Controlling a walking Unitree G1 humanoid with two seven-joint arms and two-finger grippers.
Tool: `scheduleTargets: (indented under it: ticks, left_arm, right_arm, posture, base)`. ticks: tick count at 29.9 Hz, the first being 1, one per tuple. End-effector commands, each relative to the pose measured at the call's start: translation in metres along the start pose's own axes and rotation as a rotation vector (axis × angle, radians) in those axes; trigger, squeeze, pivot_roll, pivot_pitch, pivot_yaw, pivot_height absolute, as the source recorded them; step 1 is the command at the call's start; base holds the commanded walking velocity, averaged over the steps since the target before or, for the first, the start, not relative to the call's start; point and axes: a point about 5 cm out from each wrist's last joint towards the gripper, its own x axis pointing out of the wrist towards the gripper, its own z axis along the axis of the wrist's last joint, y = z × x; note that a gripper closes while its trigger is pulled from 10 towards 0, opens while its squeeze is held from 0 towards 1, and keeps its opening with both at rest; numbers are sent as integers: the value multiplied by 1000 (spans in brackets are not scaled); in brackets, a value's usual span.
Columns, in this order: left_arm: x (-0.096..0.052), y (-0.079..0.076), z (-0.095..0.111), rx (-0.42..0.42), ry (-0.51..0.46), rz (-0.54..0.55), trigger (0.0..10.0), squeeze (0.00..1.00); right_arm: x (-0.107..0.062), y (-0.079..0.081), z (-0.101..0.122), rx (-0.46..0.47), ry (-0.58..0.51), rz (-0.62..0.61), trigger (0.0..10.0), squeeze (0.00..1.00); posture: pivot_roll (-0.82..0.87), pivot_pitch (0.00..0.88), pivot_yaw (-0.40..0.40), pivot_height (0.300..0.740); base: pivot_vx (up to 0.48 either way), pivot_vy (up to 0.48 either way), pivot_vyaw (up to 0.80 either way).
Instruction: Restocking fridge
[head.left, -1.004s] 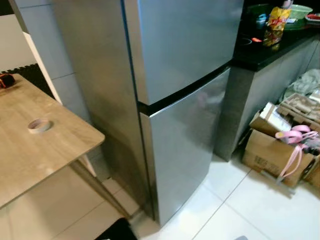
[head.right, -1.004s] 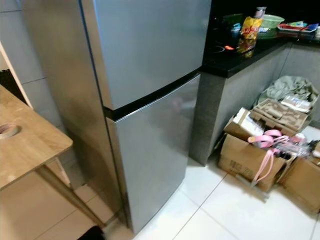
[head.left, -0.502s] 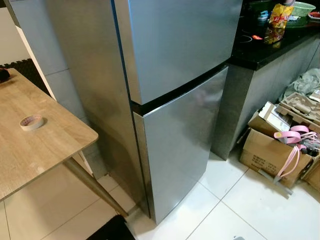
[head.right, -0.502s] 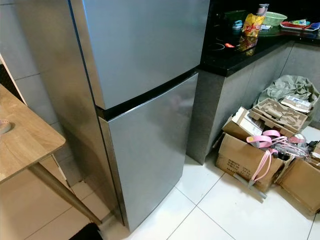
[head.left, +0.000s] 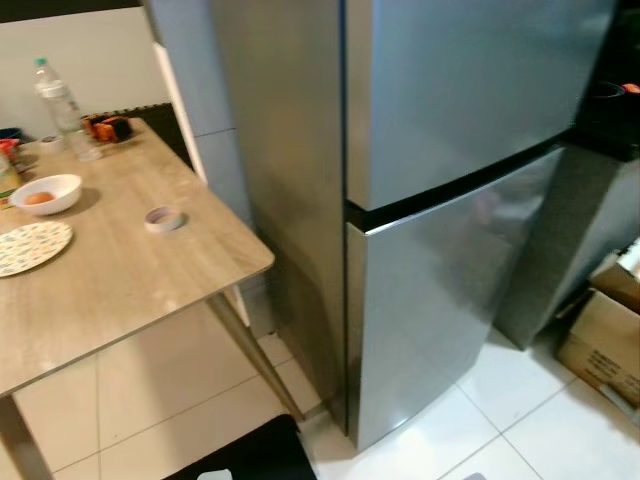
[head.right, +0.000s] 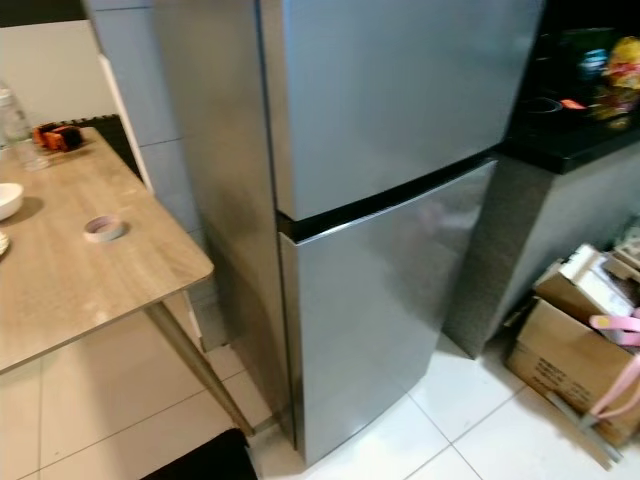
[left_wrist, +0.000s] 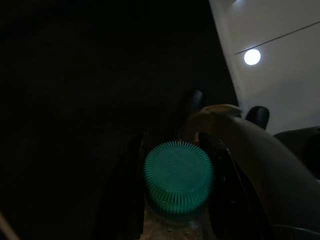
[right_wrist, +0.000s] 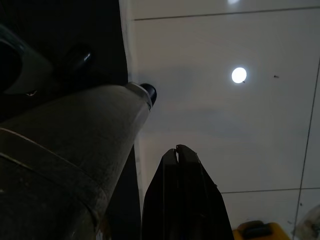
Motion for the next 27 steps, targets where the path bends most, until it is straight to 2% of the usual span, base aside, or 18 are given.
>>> scheduleTargets:
  ticks: [1, 5, 7, 11, 20, 27]
  left_arm:
    - [-1, 5, 1, -4, 4, 5, 10000, 0]
    - [-1, 6, 1, 0, 5, 3, 10000, 0]
    - [-1, 6, 0, 3, 6, 1, 10000, 0]
    - [0, 0, 1, 14, 8, -14, 10000, 0]
    - [3, -20, 6, 14, 2, -36, 10000, 0]
    - [4, -24, 5, 12, 5, -42, 10000, 0]
  right_arm:
    - [1, 3, 2, -22, -2, 10, 10000, 0]
    - [1, 2, 2, -15, -8, 4, 10000, 0]
    - [1, 2, 2, 0, -7, -7, 10000, 0]
    - [1, 0, 0, -28, 14, -30, 10000, 0]
    - [1, 0, 1, -27, 12, -25, 10000, 0]
    - [1, 1, 1, -23, 12, -23, 10000, 0]
  posture:
    - [-96, 0, 10, 740]
    - [-96, 0, 10, 740]
    - [-96, 0, 10, 740]
    - [-96, 0, 10, 740]
    - [-97, 0, 12, 740]
    - [-97, 0, 12, 740]
  base:
    - [0, 0, 781]
    - [0, 0, 780]
    - [0, 0, 0]
    - [0, -435, 0]
    - [0, -476, 0]
    - [0, -480, 0]
